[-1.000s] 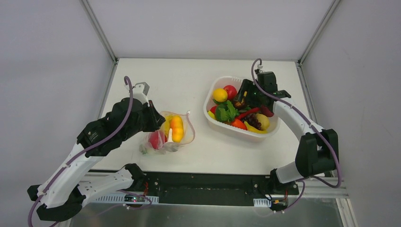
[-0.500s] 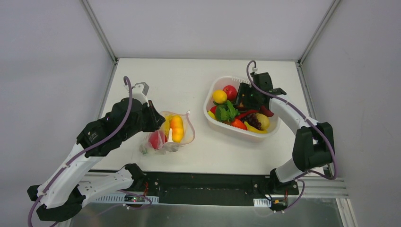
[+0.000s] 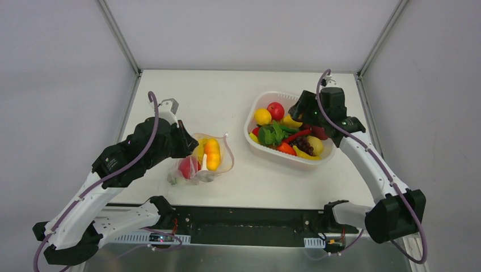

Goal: Place the food in the zip-top bag and seal the zipper
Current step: Pick up the fake fruit from the bin, then adjust the zipper food storage bag at the center of the board.

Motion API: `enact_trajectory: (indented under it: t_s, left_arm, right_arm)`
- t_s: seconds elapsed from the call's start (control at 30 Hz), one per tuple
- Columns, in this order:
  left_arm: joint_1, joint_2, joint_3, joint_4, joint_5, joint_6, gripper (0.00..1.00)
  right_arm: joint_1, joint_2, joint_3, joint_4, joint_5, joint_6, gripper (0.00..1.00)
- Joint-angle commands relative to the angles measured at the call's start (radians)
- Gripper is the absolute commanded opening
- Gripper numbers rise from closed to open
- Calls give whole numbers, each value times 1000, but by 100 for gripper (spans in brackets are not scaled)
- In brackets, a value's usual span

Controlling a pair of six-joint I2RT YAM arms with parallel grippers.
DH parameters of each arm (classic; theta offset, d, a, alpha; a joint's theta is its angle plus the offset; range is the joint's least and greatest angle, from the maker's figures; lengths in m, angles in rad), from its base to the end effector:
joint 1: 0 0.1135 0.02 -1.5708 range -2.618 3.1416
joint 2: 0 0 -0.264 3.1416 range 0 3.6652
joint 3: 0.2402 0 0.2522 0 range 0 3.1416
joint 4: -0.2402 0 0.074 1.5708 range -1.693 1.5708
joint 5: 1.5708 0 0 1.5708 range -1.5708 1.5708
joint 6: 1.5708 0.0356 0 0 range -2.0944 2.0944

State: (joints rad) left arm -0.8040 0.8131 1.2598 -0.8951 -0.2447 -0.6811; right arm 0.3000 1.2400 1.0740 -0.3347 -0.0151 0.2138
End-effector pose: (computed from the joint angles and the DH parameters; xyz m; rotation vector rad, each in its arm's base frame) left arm 0.0974 -0.0886 0.4182 -0.0326 2.0752 -0.6921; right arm 0.2692 0.0838 0.3293 -0.0993 2.0858 0.3297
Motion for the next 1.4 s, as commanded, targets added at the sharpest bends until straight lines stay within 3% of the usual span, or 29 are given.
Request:
enact_trajectory:
  t_s: [0.0,0.27,0.57,0.9,1.03,1.2,1.37]
  left_arm:
    - [2,-5,-4,56,5,-18,0]
    - [2,-10,-10,71,10,-23,0]
    - [2,-12,-19,87,17,-28,0]
    - [2,-3,-11,99,33,-29,0]
    - [2,28,125,93,168,36,0]
    - [2,85,291,-120,-3,132,0]
    - [2,92,275,-131,-41,119,0]
  right_arm:
    - [4,-89,-24,63,-63,66,54]
    - [5,-157,-59,178,-320,179,51]
    - [8,-125,-35,208,-636,163,51]
    - [55,-145,-30,265,-815,145,50]
    - [87,-160,-16,280,-797,131,50]
    - [88,-170,-8,285,-748,137,50]
    - [88,-226,-48,308,-699,165,49]
